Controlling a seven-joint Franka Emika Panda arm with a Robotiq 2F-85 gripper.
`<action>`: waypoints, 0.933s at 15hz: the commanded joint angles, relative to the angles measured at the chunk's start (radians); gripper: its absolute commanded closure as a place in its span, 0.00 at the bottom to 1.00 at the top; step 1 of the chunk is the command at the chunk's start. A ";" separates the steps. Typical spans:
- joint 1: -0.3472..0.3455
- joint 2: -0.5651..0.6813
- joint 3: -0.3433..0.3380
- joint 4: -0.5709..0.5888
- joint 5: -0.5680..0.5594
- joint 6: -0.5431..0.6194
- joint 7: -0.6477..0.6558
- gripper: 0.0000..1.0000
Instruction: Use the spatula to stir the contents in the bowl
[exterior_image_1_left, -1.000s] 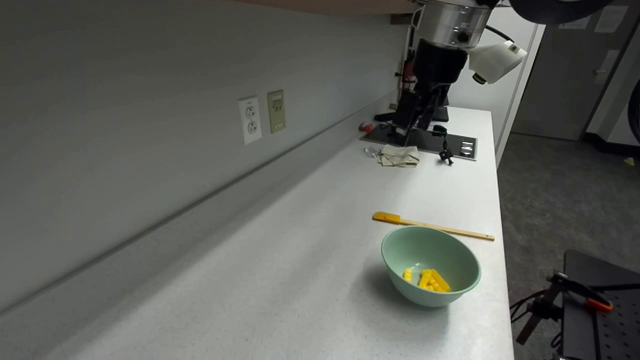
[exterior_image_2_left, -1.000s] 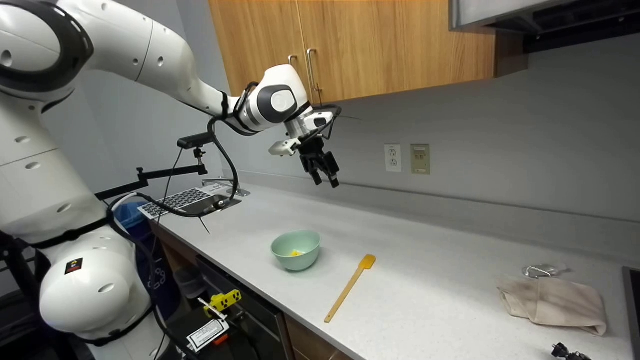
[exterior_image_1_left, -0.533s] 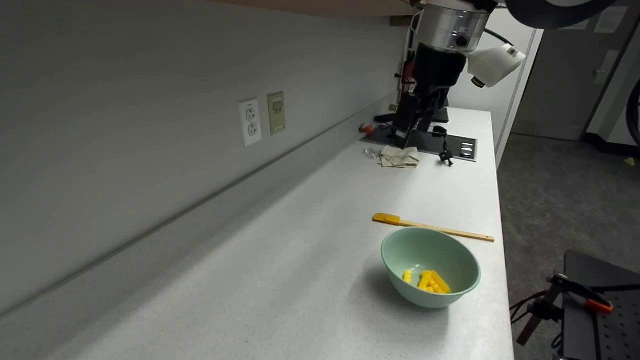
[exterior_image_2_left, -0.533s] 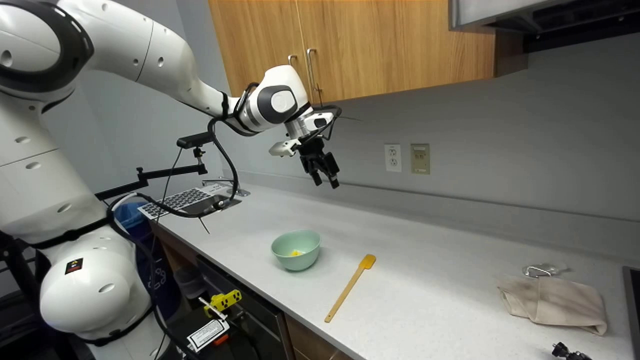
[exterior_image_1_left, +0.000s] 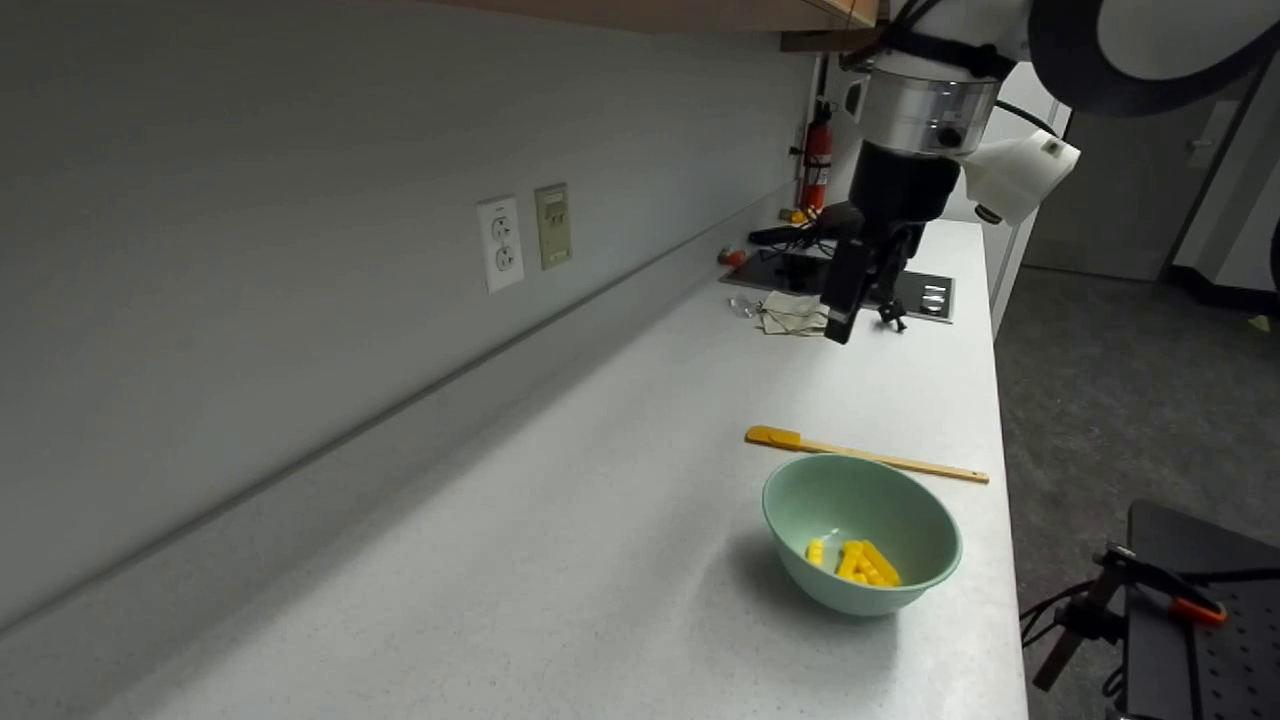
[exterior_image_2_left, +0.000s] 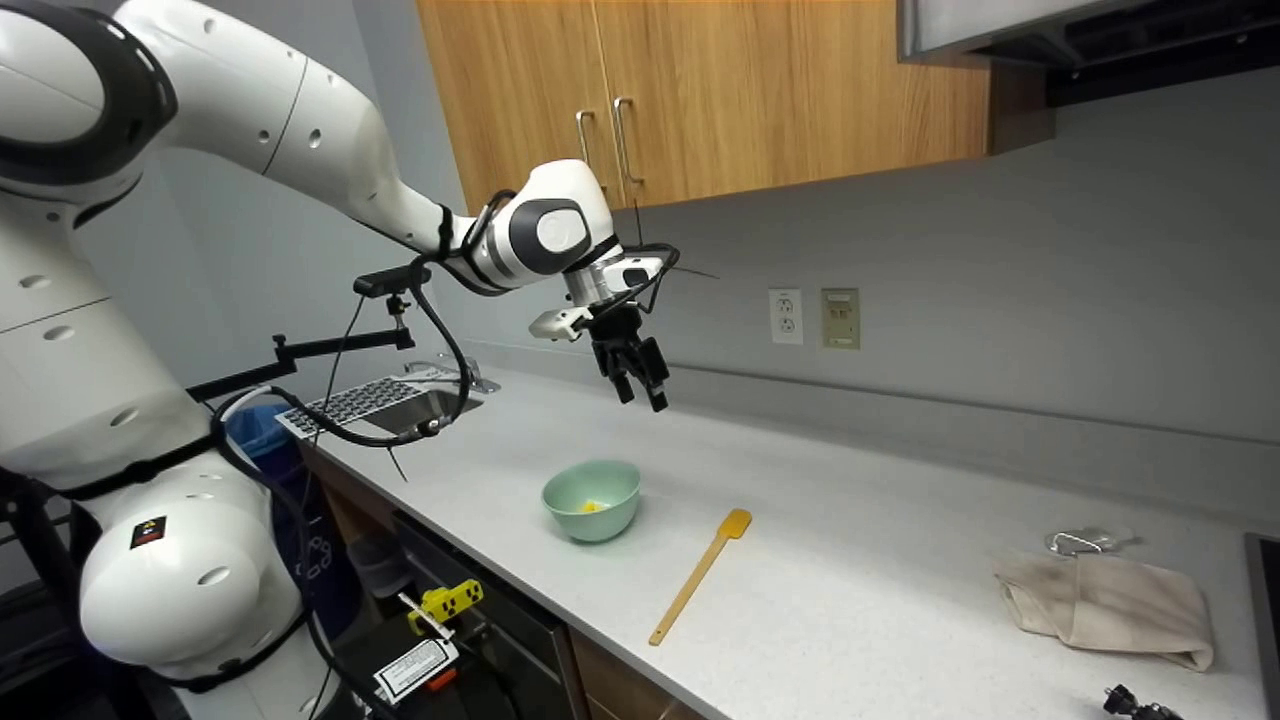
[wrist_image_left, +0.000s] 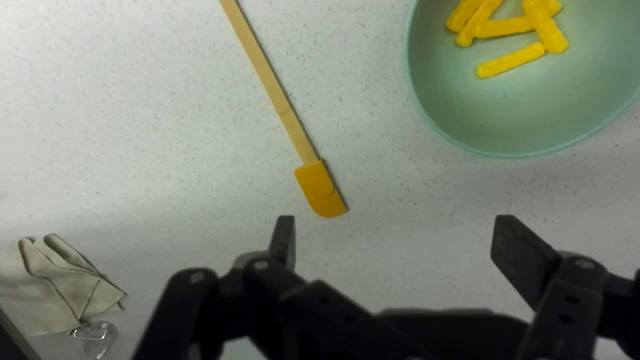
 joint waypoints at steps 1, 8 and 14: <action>0.017 -0.102 -0.031 -0.114 0.005 -0.014 -0.021 0.00; -0.009 -0.213 -0.096 -0.271 -0.006 0.006 -0.122 0.00; -0.008 -0.184 -0.092 -0.252 0.002 -0.002 -0.100 0.00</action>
